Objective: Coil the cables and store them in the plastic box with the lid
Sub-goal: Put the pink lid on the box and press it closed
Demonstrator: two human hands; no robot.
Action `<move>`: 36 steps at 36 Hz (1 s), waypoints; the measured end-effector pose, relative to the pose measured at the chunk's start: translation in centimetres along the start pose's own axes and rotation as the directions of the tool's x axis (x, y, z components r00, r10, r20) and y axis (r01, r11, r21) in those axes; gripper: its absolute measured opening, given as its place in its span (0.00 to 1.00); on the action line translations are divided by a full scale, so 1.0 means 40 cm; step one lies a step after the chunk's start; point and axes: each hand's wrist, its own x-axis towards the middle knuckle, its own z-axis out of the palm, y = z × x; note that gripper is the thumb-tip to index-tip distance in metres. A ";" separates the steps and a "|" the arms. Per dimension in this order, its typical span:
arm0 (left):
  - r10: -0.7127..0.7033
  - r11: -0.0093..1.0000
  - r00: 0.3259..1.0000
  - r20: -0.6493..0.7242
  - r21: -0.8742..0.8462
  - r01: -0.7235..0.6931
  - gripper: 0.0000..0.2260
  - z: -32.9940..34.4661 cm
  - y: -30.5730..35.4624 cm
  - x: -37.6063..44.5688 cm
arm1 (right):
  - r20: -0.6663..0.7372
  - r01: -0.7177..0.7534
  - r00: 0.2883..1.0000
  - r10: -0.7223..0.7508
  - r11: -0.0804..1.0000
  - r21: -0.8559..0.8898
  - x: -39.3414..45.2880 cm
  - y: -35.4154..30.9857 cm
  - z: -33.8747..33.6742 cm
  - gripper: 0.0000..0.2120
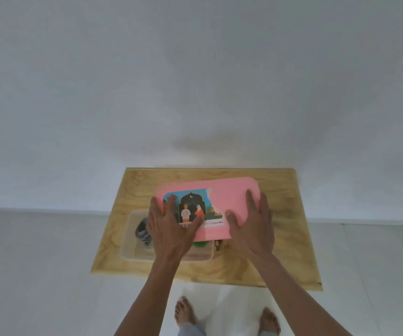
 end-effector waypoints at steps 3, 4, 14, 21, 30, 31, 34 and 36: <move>0.000 1.000 1.000 -0.004 0.020 0.000 0.41 -0.049 -0.105 0.035 | 0.029 -0.008 1.000 0.009 0.999 -0.033 -0.043 -0.068 0.097 0.37; 0.005 0.999 1.000 -0.002 0.034 -0.005 0.41 -0.059 -0.135 0.047 | 0.037 -0.017 0.999 0.019 0.999 -0.044 -0.056 -0.085 0.128 0.37; 0.061 0.988 0.981 0.182 0.128 -0.085 0.42 -0.063 -0.351 0.090 | 0.071 -0.196 0.977 0.201 0.978 -0.068 -0.146 -0.136 0.331 0.38; 0.064 0.988 0.955 0.291 0.118 -0.102 0.47 -0.021 -0.401 0.091 | 0.050 -0.241 0.967 0.249 0.963 -0.121 -0.144 -0.129 0.371 0.37; 0.077 0.987 0.947 0.311 0.110 -0.116 0.49 0.000 -0.424 0.094 | 0.012 -0.203 0.978 0.207 0.969 -0.139 -0.136 -0.112 0.395 0.36; 0.080 0.986 0.946 0.315 0.111 -0.121 0.49 0.002 -0.426 0.095 | 0.010 -0.200 0.979 0.203 0.970 -0.139 -0.136 -0.112 0.395 0.36; 0.090 0.982 0.944 0.319 0.132 -0.138 0.47 0.010 -0.431 0.094 | 0.012 -0.198 0.979 0.201 0.971 -0.130 -0.135 -0.107 0.396 0.36; 0.100 0.977 0.944 0.314 0.148 -0.153 0.46 0.016 -0.434 0.089 | 0.005 -0.184 0.982 0.186 0.975 -0.124 -0.136 -0.103 0.394 0.36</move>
